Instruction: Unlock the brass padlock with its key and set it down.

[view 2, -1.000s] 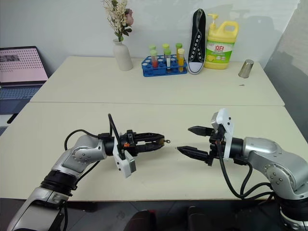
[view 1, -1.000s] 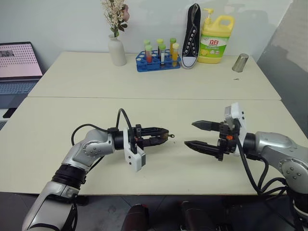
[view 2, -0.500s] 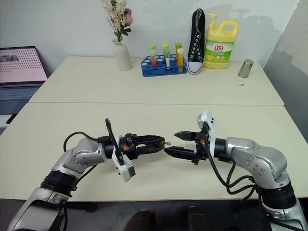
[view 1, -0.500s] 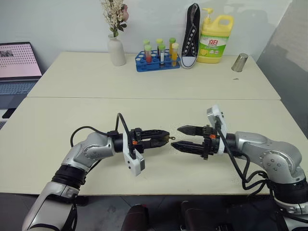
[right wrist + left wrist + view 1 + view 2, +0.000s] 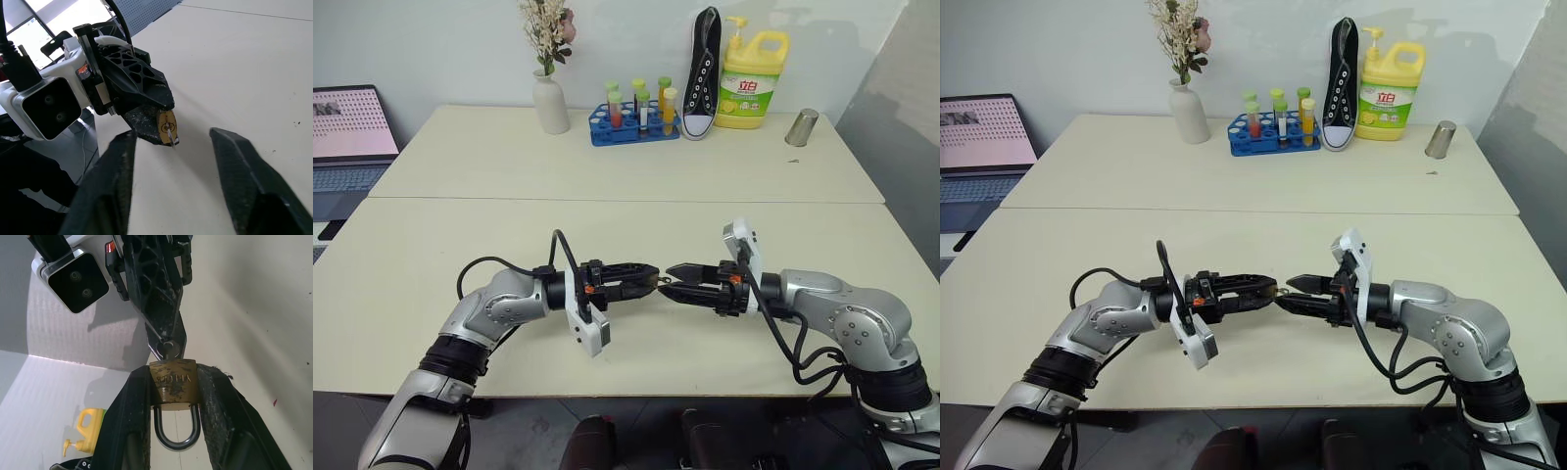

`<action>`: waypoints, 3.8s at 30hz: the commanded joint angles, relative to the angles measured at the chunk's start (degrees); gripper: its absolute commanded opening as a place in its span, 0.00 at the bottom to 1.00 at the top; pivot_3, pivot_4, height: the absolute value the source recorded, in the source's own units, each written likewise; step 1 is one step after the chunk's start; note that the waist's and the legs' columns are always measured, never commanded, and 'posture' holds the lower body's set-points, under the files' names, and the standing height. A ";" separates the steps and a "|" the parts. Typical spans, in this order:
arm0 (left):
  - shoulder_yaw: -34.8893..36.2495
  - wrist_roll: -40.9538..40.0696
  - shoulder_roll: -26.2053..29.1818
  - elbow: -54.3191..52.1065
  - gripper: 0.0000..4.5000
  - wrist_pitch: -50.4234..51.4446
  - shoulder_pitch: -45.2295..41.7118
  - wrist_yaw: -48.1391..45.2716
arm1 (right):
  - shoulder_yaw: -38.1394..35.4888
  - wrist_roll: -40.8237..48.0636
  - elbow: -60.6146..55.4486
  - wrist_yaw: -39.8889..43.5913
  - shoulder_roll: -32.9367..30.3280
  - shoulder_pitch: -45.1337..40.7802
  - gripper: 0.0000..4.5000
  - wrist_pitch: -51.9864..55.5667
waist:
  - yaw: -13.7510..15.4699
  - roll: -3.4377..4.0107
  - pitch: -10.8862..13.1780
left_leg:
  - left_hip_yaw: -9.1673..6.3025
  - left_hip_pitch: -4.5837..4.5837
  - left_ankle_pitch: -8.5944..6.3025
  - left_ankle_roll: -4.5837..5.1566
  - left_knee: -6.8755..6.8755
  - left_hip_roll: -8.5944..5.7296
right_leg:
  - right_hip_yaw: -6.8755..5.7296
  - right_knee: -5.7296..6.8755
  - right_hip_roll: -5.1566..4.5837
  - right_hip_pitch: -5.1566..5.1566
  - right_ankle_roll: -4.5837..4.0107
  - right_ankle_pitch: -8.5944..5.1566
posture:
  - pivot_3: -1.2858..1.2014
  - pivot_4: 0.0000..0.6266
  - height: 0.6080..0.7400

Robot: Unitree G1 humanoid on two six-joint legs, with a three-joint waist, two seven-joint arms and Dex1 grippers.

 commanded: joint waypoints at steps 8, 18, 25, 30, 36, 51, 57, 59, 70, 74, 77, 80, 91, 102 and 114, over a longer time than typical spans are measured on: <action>0.19 -0.33 0.88 -2.91 0.22 1.23 0.24 0.77 | -0.79 0.73 -1.09 0.42 0.22 -1.82 0.00 0.82 | 0.00 0.00 0.00 | -0.01 0.00 0.00 0.00 0.00 0.00 | -0.01 0.00 0.00 0.00 0.00 0.00 | 0.52 0.24 1.00; 0.09 0.42 1.18 -3.51 0.22 0.87 0.56 1.11 | -2.49 5.93 2.28 1.08 0.01 -5.24 0.00 8.22 | 0.00 0.00 0.00 | -0.01 0.00 0.00 0.00 -0.01 0.01 | 0.00 0.00 0.00 0.00 0.00 0.00 | 0.52 0.24 1.00; -0.08 2.62 1.27 -3.81 0.22 -1.52 0.86 1.83 | -7.99 16.10 11.91 -5.16 2.99 -10.53 0.00 22.98 | -0.02 0.00 0.00 | -0.01 -0.01 0.00 0.00 -0.01 0.02 | 0.01 0.01 -0.03 0.00 -0.01 0.01 | 0.52 0.24 1.00; -0.06 3.99 1.55 -4.38 0.22 -1.98 1.83 2.92 | -11.41 18.71 17.69 -10.71 6.30 -13.76 0.00 30.21 | -0.10 0.02 0.00 | -0.01 -0.01 0.00 0.00 -0.02 0.04 | 0.01 0.03 -0.04 -0.02 -0.03 0.02 | 0.52 0.24 1.00; -0.18 5.01 1.69 -5.51 0.22 -2.04 2.97 4.33 | -14.56 19.75 22.64 -13.89 8.68 -16.80 0.00 34.70 | -0.11 0.02 0.00 | -0.01 -0.05 0.00 0.01 -0.03 0.01 | -0.01 0.02 -0.08 -0.04 -0.02 0.02 | 0.52 0.24 1.00; -0.25 5.18 1.63 -6.64 0.22 -0.22 3.31 5.13 | -14.12 22.21 20.89 -16.24 9.38 -16.79 0.00 33.38 | -0.18 0.03 0.01 | -0.01 -0.06 -0.01 0.01 -0.05 0.02 | -0.01 0.02 -0.08 -0.06 -0.02 0.02 | 0.52 0.24 1.00; -0.25 4.75 1.85 -6.74 0.22 0.56 3.50 5.11 | -13.03 20.92 12.86 -15.95 8.96 -12.50 0.19 29.90 | -0.17 0.03 0.01 | -0.02 -0.08 -0.01 0.01 -0.07 0.02 | -0.01 0.00 -0.08 -0.07 -0.02 0.01 | 0.52 0.24 1.00; -0.35 4.65 2.04 -6.35 0.22 0.63 3.45 5.25 | -11.45 19.74 7.92 -14.64 7.43 -9.63 0.35 28.01 | -0.18 0.03 0.01 | -0.03 -0.09 -0.01 0.01 -0.08 0.02 | -0.03 0.00 -0.08 -0.07 -0.01 0.01 | 0.52 0.24 1.00; 0.21 4.57 1.64 -5.13 0.22 1.30 3.05 6.70 | -0.99 -0.23 -4.05 1.78 -6.96 -1.23 1.00 2.48 | -0.10 0.03 0.02 | -0.04 -0.07 -0.01 0.02 -0.07 0.02 | -0.05 -0.04 -0.05 -0.08 0.25 -0.14 | 0.52 0.24 1.00; 0.30 4.56 1.09 -5.02 0.22 1.70 3.04 7.21 | -0.37 -0.83 -4.15 -0.55 -2.91 0.74 1.00 0.79 | -0.24 0.04 0.02 | -0.01 -0.05 -0.01 0.01 -0.08 0.05 | -0.01 -0.01 -0.02 -0.08 0.24 -0.14 | 0.52 0.24 1.00; 0.14 4.90 0.89 -4.95 0.22 1.69 3.15 7.60 | 0.43 -1.03 -2.91 -1.74 0.72 0.01 1.00 0.36 | -0.19 0.04 0.02 | -0.01 -0.05 -0.01 0.01 -0.07 0.05 | -0.01 0.00 -0.02 -0.08 0.22 -0.12 | 0.52 0.24 1.00; 0.11 5.08 0.78 -4.94 0.22 1.63 3.29 7.81 | 0.37 -0.61 -2.33 -1.69 2.16 -0.55 1.00 1.22 | -0.09 0.04 0.02 | -0.02 -0.06 -0.01 0.01 -0.05 0.02 | -0.02 0.00 -0.04 -0.07 0.12 -0.07 | 0.52 0.24 1.00; 0.16 5.39 0.64 -4.79 0.22 1.56 3.60 8.27 | 2.87 -1.89 -0.81 0.12 2.58 -2.04 0.79 1.38 | -0.09 0.04 0.02 | -0.02 -0.05 -0.01 0.01 -0.05 0.02 | -0.03 -0.01 -0.05 -0.06 0.01 0.00 | 0.52 0.24 1.00; -0.16 5.42 0.71 -5.02 0.22 1.74 4.13 8.69 | 2.52 -2.05 0.27 1.34 2.76 -3.06 0.03 1.26 | -0.09 0.04 0.02 | -0.02 -0.05 -0.01 0.01 -0.05 0.01 | -0.03 -0.01 -0.05 -0.06 0.00 0.00 | 0.52 0.24 1.00; -0.82 2.76 0.89 -4.57 0.38 2.23 4.25 8.00 | 1.64 0.00 0.27 3.57 2.46 -4.34 0.03 2.46 | -0.09 0.04 0.02 | -0.03 -0.05 -0.01 0.01 -0.05 0.01 | -0.04 -0.01 -0.05 -0.06 0.00 0.01 | 0.52 0.24 1.00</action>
